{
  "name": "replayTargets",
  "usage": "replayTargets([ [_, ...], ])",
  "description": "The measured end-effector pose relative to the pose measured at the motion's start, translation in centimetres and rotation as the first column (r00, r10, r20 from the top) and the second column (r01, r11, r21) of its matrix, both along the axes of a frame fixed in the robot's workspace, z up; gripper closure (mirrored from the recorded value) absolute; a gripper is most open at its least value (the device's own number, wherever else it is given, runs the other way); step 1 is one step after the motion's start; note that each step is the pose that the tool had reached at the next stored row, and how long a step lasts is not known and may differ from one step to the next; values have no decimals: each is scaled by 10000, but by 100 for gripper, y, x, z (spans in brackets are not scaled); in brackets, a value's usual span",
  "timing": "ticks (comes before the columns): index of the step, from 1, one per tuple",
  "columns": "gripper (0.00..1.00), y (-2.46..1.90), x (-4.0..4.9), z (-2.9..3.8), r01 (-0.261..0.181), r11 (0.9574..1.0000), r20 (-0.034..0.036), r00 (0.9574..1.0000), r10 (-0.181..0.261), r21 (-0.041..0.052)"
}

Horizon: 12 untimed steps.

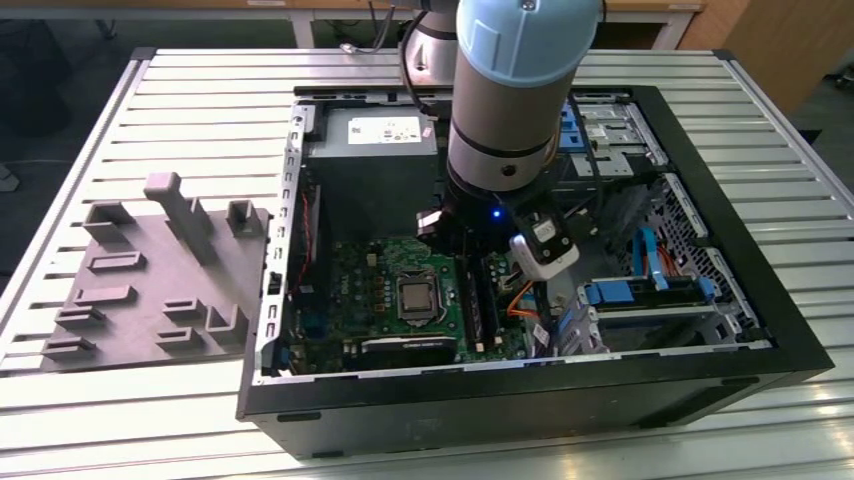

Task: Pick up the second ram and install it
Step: 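Insert the second ram into the second slot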

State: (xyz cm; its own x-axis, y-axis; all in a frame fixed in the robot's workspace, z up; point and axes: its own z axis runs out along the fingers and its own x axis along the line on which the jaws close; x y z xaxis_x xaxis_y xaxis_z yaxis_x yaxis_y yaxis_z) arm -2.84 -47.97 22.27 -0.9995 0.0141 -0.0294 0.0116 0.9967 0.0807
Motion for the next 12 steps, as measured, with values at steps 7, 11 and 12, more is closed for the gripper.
replayTargets([
  [7,88,0,0,-15,0,10000,0,10000,0,1],
  [11,88,0,0,-33,0,10000,0,10000,0,2],
  [12,88,0,0,-39,0,10000,0,10000,0,3],
])
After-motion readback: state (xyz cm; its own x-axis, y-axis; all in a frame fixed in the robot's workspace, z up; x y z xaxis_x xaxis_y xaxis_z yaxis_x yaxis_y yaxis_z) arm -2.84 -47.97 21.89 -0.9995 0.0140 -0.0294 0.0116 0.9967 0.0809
